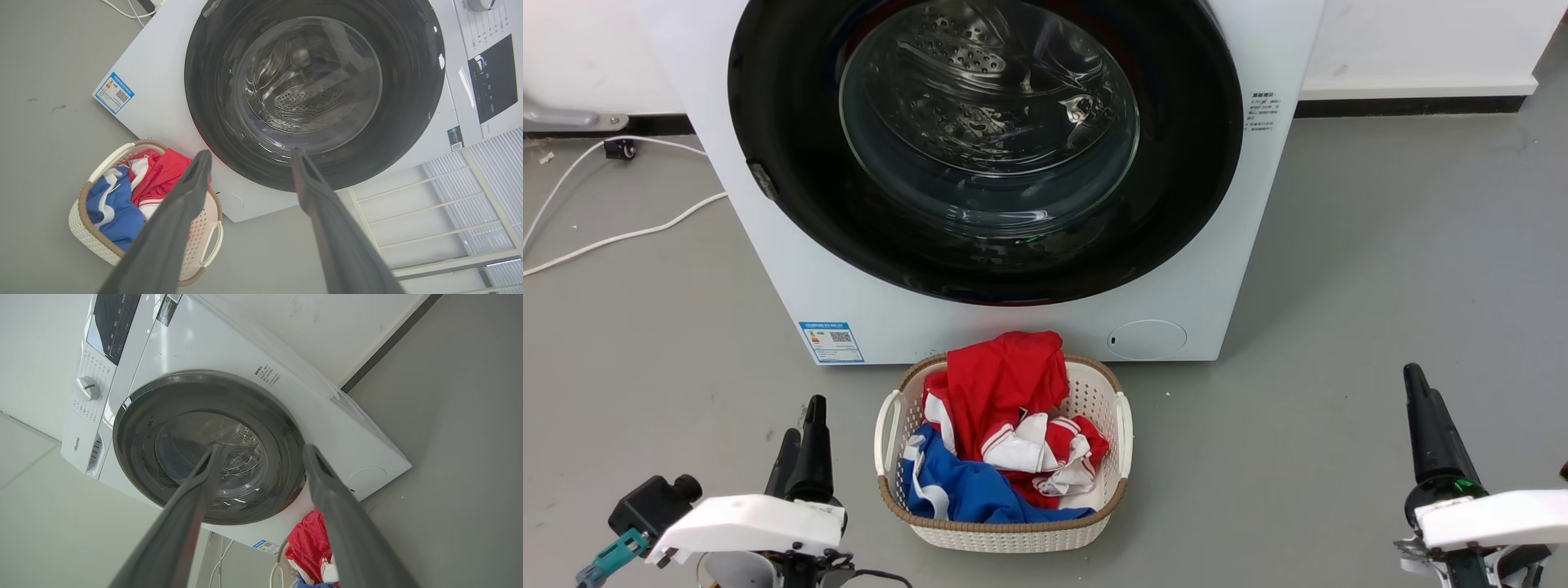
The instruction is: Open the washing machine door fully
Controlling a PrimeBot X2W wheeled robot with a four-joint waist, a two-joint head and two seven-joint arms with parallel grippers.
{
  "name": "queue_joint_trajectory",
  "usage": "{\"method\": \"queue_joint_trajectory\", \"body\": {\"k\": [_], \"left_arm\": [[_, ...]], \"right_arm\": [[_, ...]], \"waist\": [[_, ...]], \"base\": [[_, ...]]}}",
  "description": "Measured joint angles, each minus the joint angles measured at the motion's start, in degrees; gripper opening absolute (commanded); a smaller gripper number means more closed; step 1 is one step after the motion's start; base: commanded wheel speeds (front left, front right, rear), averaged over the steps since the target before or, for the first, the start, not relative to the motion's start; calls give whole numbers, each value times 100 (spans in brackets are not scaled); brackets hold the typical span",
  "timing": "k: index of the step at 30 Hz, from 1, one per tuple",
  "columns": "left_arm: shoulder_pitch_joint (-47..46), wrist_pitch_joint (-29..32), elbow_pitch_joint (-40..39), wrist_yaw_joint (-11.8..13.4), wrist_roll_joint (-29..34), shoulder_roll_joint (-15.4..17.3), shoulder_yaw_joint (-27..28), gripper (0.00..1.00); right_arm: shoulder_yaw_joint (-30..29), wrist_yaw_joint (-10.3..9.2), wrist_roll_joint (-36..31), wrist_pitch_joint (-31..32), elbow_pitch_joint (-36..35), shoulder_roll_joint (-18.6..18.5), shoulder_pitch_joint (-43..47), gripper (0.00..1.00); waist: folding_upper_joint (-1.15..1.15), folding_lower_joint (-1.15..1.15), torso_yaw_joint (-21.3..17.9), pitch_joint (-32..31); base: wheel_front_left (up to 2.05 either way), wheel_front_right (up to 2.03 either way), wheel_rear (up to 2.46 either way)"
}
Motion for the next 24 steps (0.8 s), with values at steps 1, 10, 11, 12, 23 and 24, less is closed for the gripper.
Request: {"method": "queue_joint_trajectory", "body": {"k": [1, 10, 11, 12, 23, 24], "left_arm": [[8, -12, -13, 41, 112, 14, -30, 100], [57, -202, -136, 470, 1003, 222, -388, 100], [62, -226, -146, 504, 1074, 240, -430, 100], [66, -244, -163, 541, 1148, 260, -472, 100], [96, -478, -313, 789, 1951, 485, -886, 100], [105, -492, -326, 795, 2009, 491, -913, 100]], "right_arm": [[19, 0, -143, -22, -29, 0, 8, 100], [198, 0, -1293, -203, -213, 0, 146, 100], [207, 0, -1390, -226, -224, 0, 170, 100], [213, 0, -1481, -236, -236, 0, 193, 100], [245, 0, -2654, -481, -357, 0, 335, 100], [244, 0, -2728, -489, -366, 0, 338, 100]], "waist": [[0, 0, -2, -1], [0, 0, -9, -10], [0, 0, -10, -12], [0, 0, -10, -13], [0, 0, -14, -16], [0, 0, -15, -15]], "base": [[0, 0, 0], [0, 0, 0], [0, 0, 0], [0, 0, 0], [0, 0, 0], [0, 0, 0]]}}
